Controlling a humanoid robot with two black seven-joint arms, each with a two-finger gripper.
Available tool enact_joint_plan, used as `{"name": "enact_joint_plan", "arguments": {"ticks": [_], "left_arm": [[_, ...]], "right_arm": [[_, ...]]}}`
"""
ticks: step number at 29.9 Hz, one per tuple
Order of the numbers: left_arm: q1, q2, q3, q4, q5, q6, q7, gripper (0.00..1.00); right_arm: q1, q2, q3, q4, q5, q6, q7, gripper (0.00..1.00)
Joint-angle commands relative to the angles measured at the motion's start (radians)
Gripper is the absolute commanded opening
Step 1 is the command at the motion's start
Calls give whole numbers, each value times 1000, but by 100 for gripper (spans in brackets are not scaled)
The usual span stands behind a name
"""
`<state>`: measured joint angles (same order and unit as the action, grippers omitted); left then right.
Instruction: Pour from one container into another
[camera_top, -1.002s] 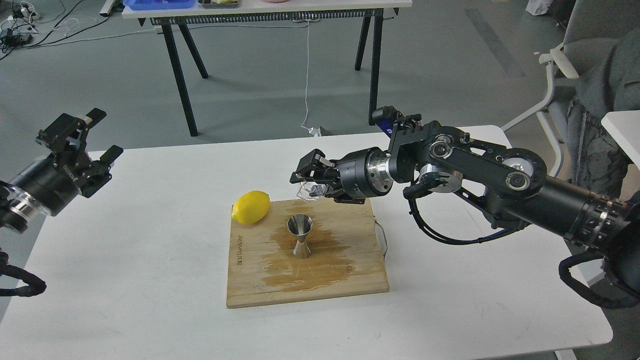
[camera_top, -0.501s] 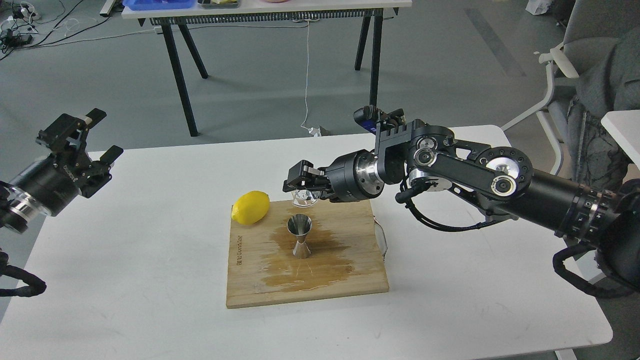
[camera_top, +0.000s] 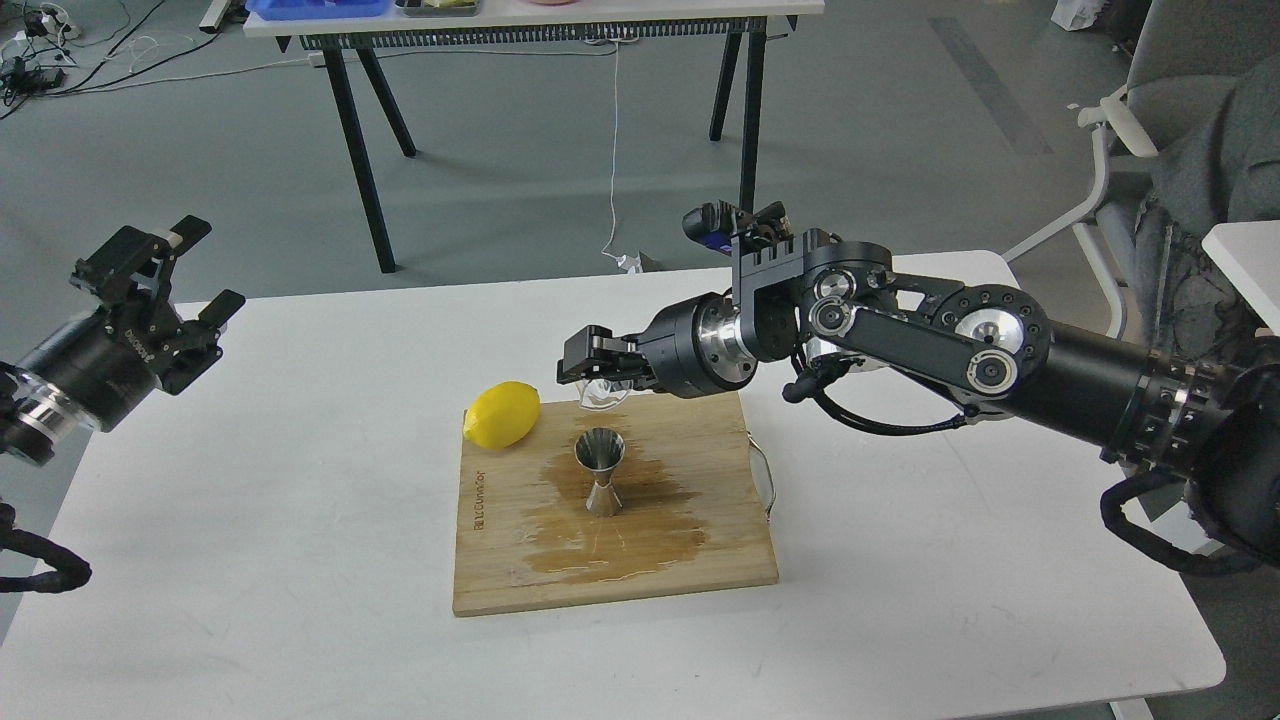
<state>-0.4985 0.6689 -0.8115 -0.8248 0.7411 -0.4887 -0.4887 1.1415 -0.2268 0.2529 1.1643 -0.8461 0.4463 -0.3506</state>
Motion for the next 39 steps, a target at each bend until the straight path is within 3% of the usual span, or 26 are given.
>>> {"name": "enact_joint_plan", "arguments": {"ticks": [1, 16, 39], "left_arm": [[0, 0, 0, 1, 0, 0, 0, 99], [0, 8, -1, 0, 0, 0, 0, 99], [0, 11, -3, 0, -3, 0, 0, 99]], "right_arm": [[9, 4, -14, 0, -17, 0, 10, 32], [40, 24, -49, 0, -83, 0, 54, 32], [67, 17, -73, 2, -134, 20, 79, 32]]}}
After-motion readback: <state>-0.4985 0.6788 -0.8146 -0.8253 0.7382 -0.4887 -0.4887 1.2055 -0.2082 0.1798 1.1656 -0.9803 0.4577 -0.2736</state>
